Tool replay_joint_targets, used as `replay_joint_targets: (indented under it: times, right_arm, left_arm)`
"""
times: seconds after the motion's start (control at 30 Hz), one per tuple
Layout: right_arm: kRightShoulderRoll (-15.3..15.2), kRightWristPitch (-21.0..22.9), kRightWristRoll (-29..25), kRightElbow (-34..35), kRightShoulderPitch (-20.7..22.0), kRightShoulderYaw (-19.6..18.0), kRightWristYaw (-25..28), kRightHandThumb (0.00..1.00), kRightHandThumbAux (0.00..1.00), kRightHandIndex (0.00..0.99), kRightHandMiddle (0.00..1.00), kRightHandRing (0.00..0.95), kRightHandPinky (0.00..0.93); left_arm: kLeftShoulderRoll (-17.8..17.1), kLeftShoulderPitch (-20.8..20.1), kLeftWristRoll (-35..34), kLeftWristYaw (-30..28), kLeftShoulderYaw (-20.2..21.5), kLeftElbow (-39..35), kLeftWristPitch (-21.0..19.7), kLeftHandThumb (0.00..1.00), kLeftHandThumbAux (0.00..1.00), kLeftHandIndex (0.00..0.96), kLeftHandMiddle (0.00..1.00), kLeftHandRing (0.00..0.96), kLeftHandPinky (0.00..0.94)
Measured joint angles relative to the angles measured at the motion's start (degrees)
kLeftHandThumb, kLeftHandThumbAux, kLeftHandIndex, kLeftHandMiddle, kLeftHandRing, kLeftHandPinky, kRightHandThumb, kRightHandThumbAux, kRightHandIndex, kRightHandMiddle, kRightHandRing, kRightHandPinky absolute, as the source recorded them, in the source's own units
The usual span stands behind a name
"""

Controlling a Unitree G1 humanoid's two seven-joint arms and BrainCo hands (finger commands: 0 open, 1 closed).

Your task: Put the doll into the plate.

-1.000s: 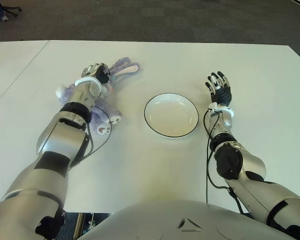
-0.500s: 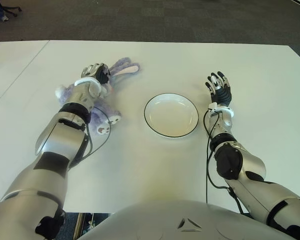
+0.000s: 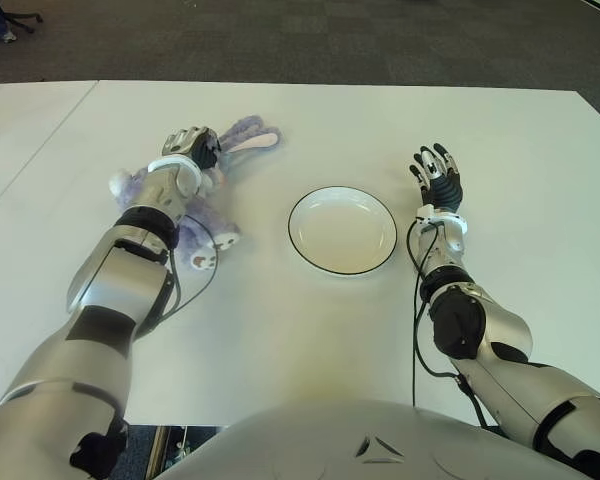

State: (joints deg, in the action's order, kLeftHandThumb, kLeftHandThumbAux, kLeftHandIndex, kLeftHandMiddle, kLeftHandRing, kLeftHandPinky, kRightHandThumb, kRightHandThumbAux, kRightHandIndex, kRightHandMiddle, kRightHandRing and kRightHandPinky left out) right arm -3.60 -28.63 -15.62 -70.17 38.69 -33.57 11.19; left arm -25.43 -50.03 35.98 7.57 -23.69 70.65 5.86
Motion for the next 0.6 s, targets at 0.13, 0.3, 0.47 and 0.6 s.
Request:
replay_joint_targets:
  times: [0.13,0.3,0.47,0.6]
  right_arm:
    - [0.0,0.0,-0.01,0.0,0.01,-0.01,0.05,0.103,0.786,0.209,0.27,0.252,0.238]
    - [0.01,0.0,0.0,0.01,0.02,-0.01,0.05,0.096,0.781,0.203,0.257,0.24,0.226]
    - [0.0,0.0,0.0,0.01,0.02,-0.02,0.06,0.092,0.782,0.197,0.253,0.239,0.236]
    - [0.02,0.0,-0.01,0.01,0.02,-0.03,0.08,0.084,0.78,0.193,0.253,0.241,0.238]
  left_arm:
    - [-0.68,0.33,0.03,-0.15,-0.16,-0.54,1.08,0.694,0.695,0.413,0.637,0.629,0.54]
    - [-2.6,0.75,0.03,-3.02,-0.77,-2.37,3.06,0.391,0.409,0.014,0.169,0.201,0.167]
    - [-4.42,0.2,0.77,-8.49,-2.79,-3.17,4.68,0.31,0.348,0.0,0.004,0.034,0.046]
    - [-5.49,-1.1,1.87,-12.58,-4.83,-3.17,5.14,0.289,0.323,0.0,0.0,0.0,0.0]
